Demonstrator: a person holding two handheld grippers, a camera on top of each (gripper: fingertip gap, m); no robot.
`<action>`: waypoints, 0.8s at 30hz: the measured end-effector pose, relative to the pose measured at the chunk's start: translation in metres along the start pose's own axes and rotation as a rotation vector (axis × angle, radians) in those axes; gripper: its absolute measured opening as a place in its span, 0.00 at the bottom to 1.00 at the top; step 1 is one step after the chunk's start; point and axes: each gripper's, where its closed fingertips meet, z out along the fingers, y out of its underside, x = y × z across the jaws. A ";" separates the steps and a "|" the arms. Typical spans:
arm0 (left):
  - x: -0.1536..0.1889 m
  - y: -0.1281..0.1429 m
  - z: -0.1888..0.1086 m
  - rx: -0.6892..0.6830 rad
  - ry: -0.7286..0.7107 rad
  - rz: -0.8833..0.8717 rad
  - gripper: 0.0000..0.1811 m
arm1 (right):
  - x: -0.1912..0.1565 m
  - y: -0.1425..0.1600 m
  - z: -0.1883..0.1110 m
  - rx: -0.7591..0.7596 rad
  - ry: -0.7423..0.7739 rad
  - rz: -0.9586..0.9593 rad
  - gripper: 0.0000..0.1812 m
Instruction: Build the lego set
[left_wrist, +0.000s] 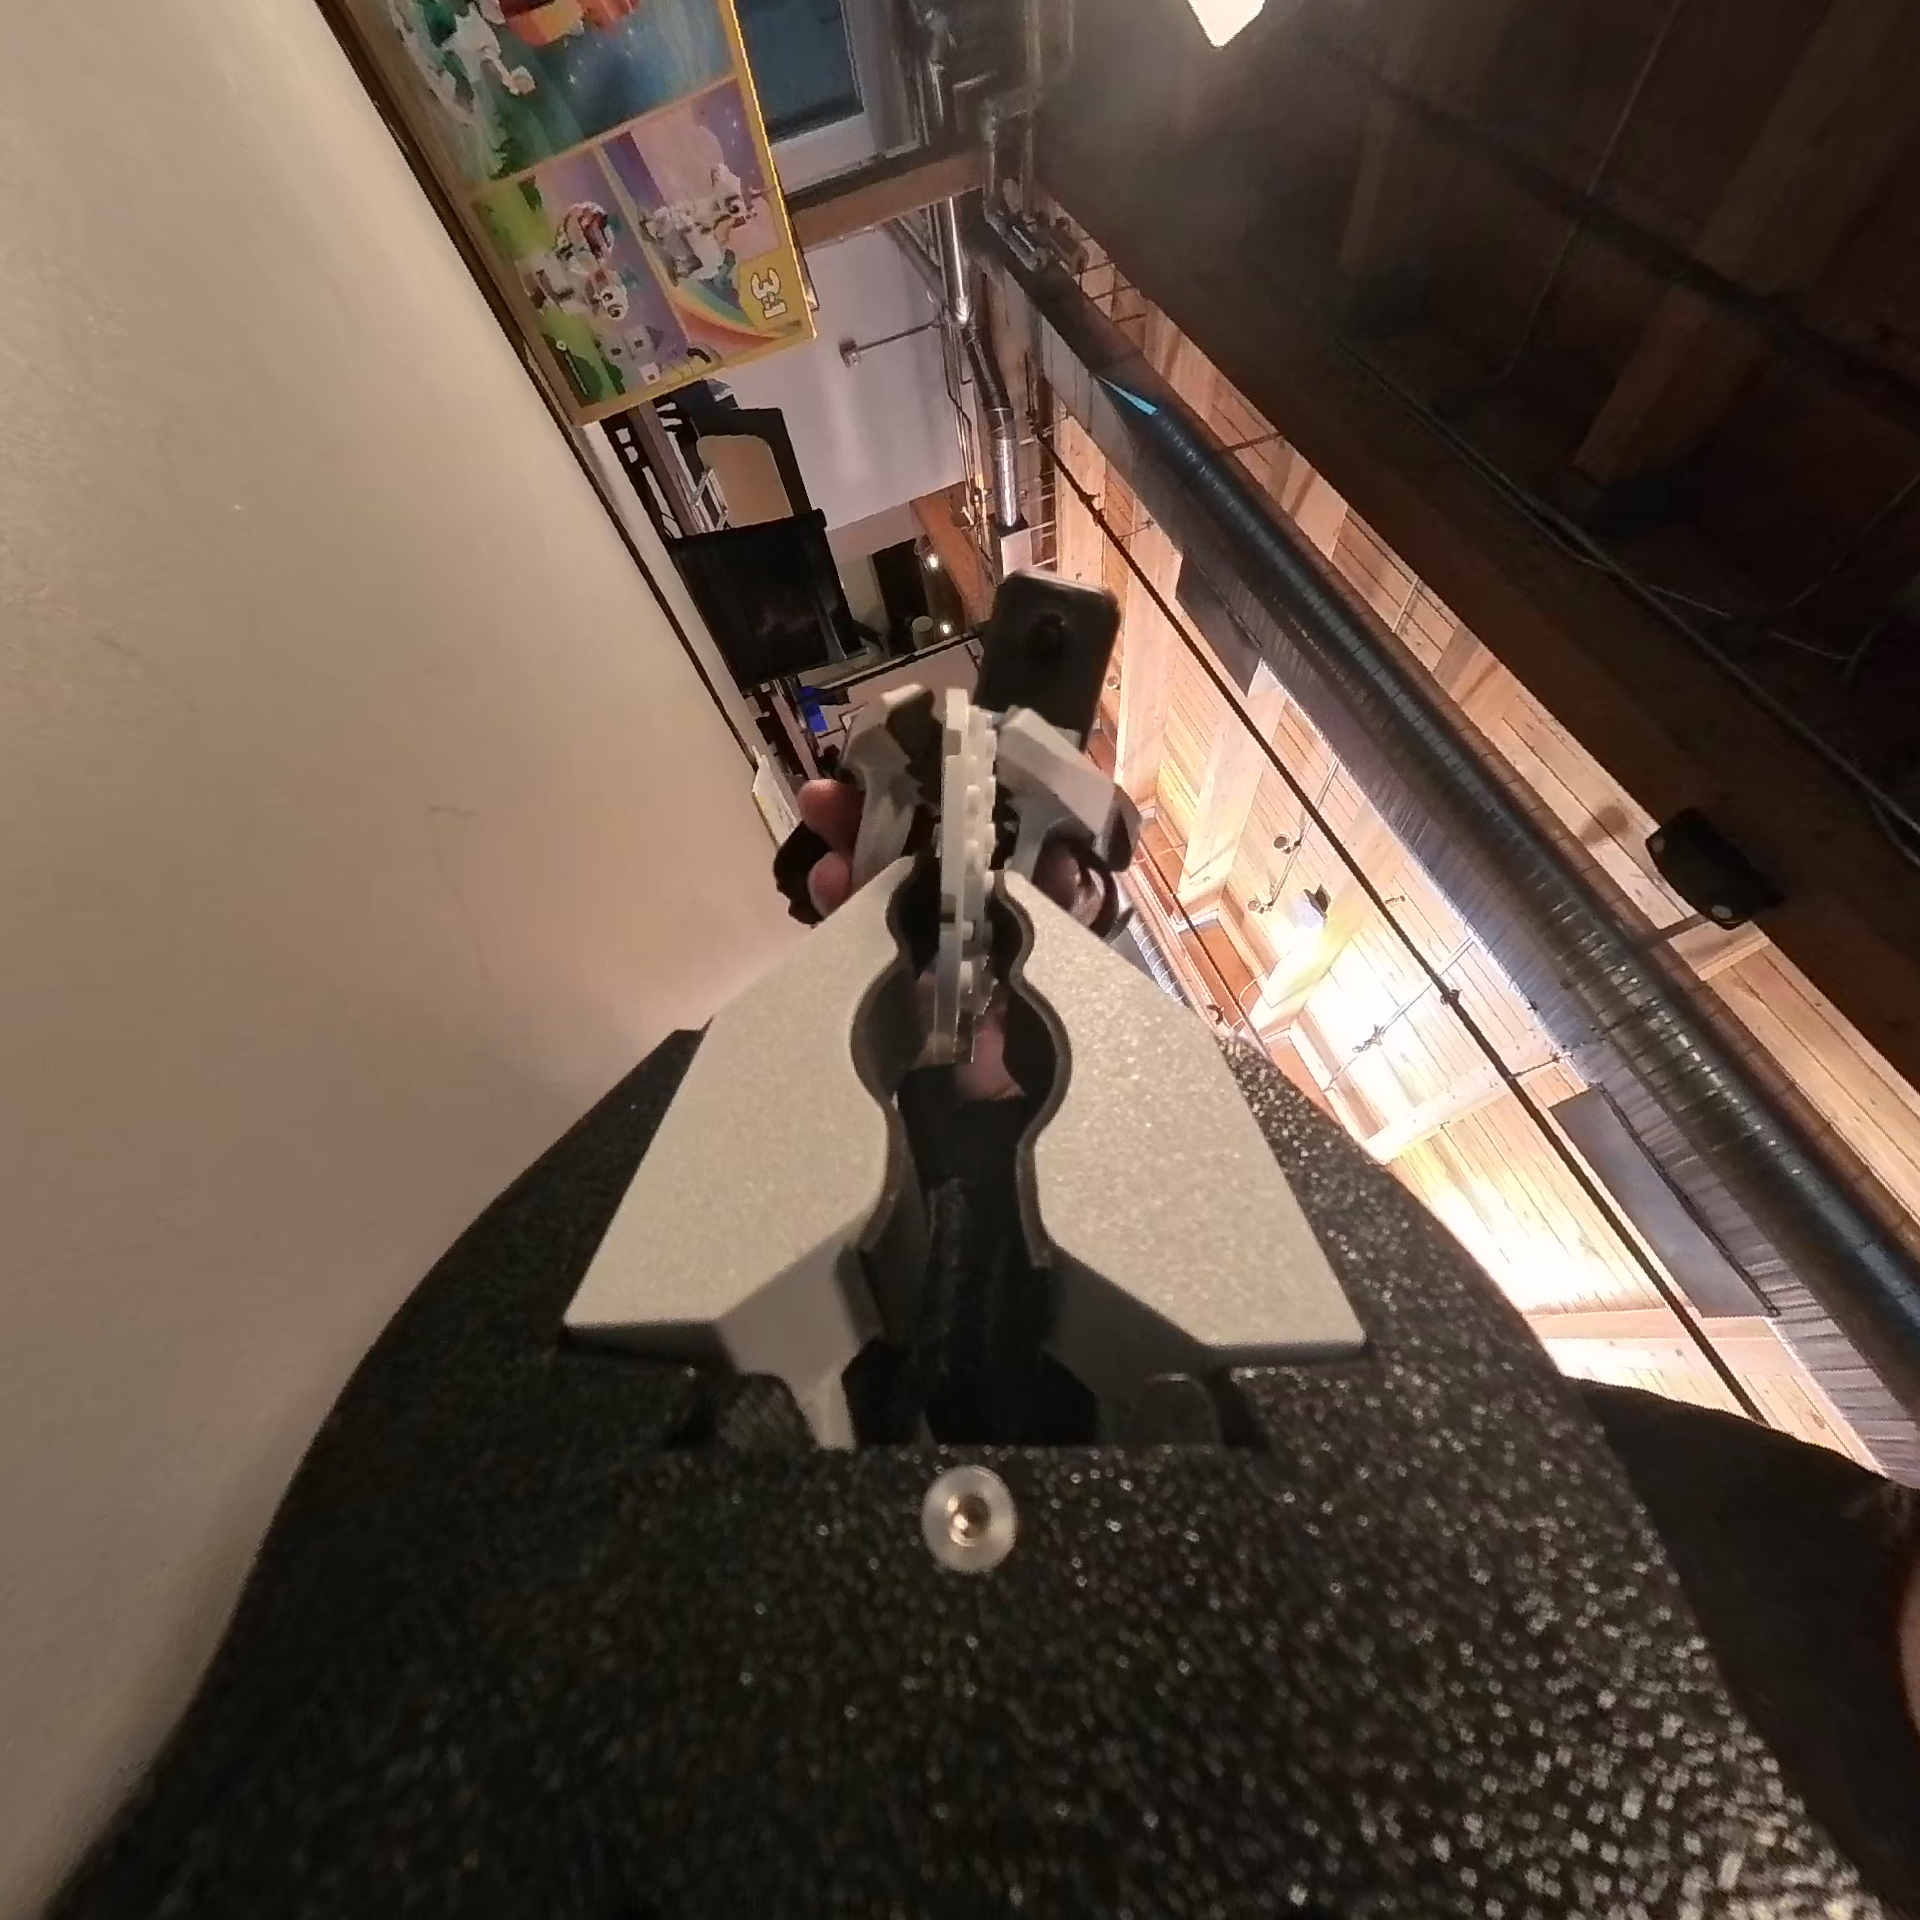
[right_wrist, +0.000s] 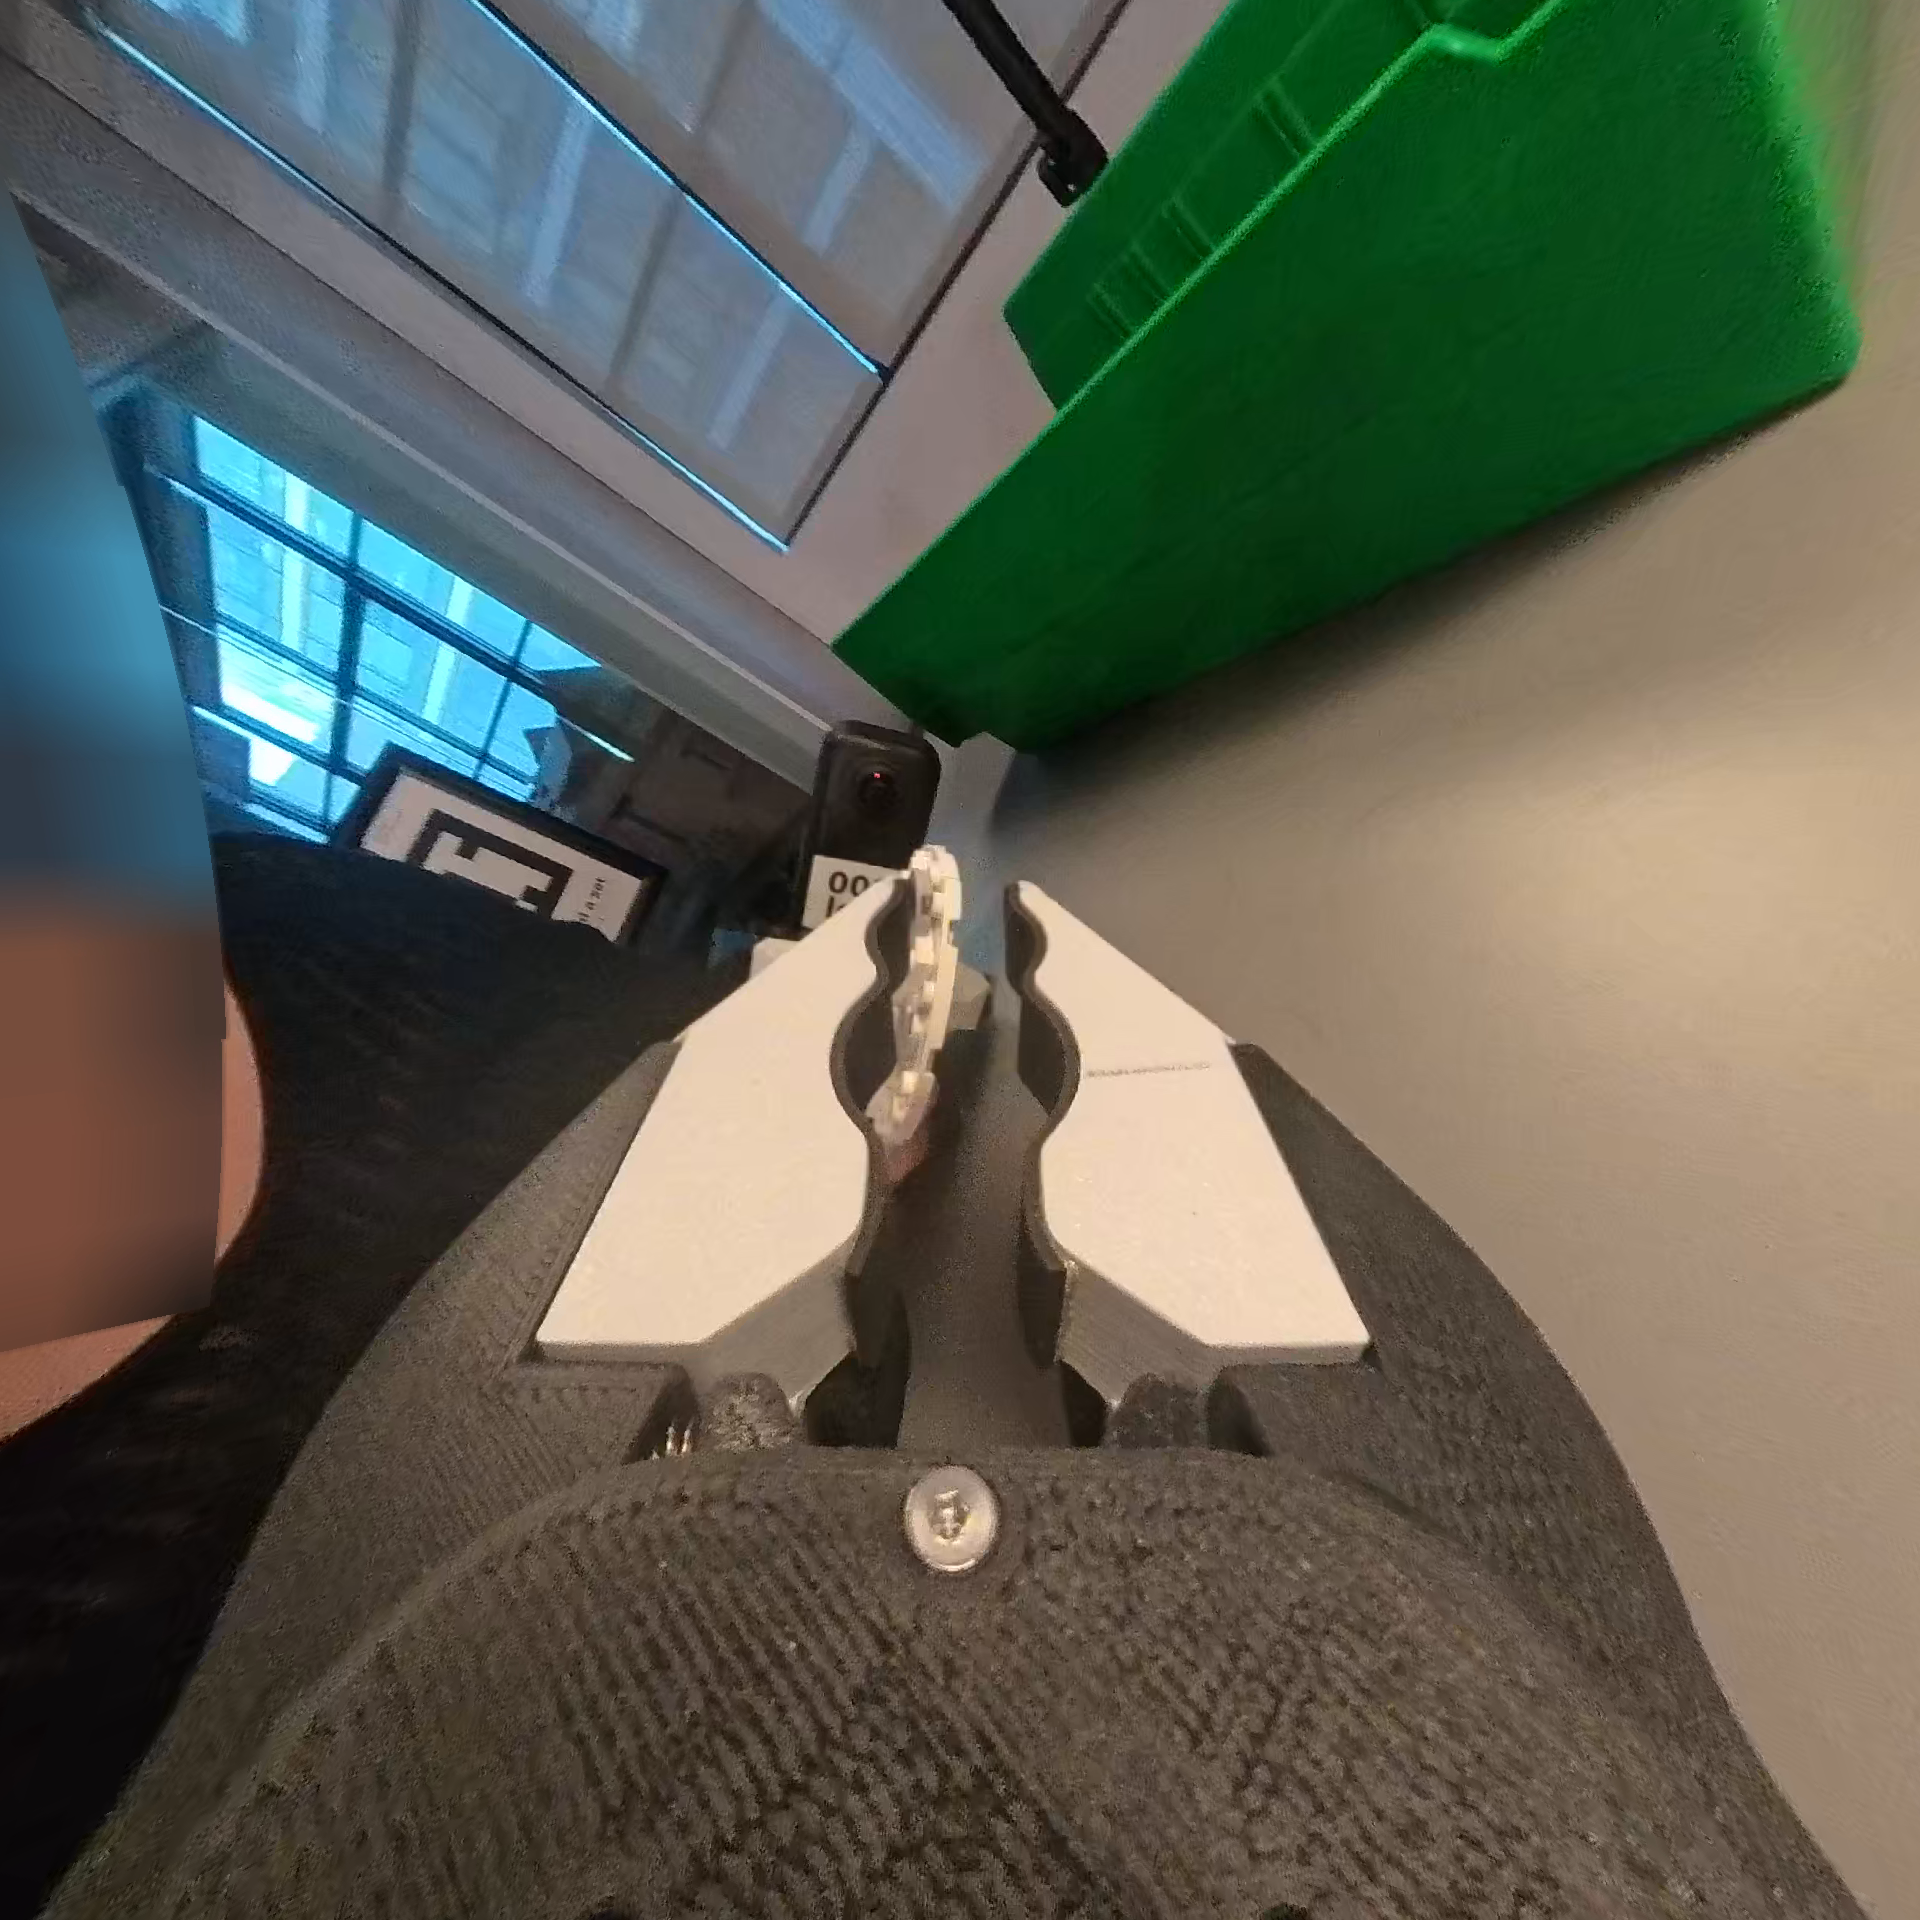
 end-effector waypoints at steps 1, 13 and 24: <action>0.000 0.000 0.000 -0.002 0.001 0.000 0.03 | -0.002 0.000 0.001 -0.001 -0.012 0.005 0.09; 0.000 0.000 0.000 0.002 -0.002 0.008 0.03 | -0.005 0.001 0.007 0.038 -0.069 0.074 0.04; 0.002 0.000 0.000 0.004 0.004 0.018 0.03 | -0.008 -0.002 0.007 0.161 -0.087 0.074 0.02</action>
